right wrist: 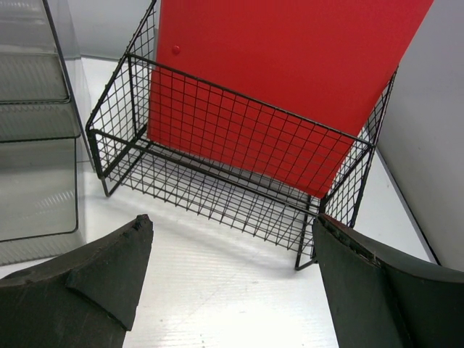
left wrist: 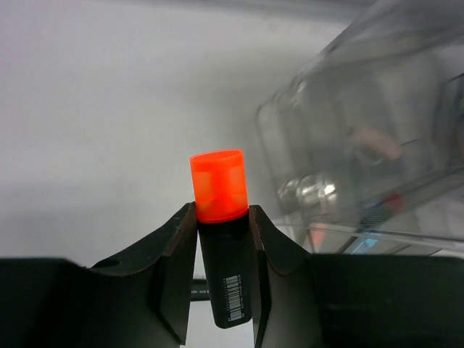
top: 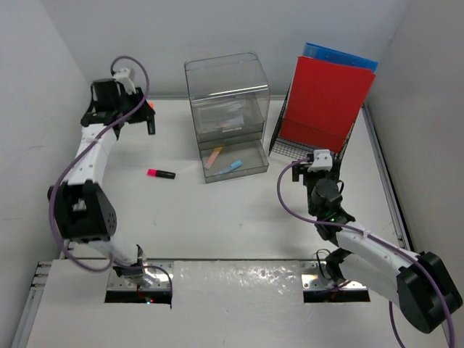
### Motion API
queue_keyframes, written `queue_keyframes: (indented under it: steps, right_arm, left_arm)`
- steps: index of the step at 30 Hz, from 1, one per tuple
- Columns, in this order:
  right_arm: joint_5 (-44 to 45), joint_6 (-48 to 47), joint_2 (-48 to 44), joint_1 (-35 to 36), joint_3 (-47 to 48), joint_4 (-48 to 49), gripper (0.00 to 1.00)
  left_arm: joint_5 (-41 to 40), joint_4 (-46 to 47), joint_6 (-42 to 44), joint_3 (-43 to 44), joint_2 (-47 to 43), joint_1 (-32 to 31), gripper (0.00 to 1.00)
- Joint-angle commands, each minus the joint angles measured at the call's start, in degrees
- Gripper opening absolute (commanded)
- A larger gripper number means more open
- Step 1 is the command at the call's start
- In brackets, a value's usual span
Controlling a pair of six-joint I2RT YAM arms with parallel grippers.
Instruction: Organize the desk
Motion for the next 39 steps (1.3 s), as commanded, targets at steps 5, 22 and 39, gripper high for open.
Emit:
queue_keyframes:
  steps: [5,22,39]
  right_arm:
    - [0.6,-0.3,-1.1,0.1,0.1,2.7,0.88]
    - [6.4,-1.2,-12.4,0.0,-0.8,-3.6,0.9]
    - [5.8,-2.1,-10.3,0.0,-1.3,-1.9,0.9]
  left_arm:
    - [-4.8,-9.8,10.0,17.6,-7.4,-13.6,0.0]
    - [-16.4,-16.7,32.8,31.0,23.9,-47.3,0.0]
    - [-30.0,-10.8,35.8,30.8,27.6,-47.7,0.62]
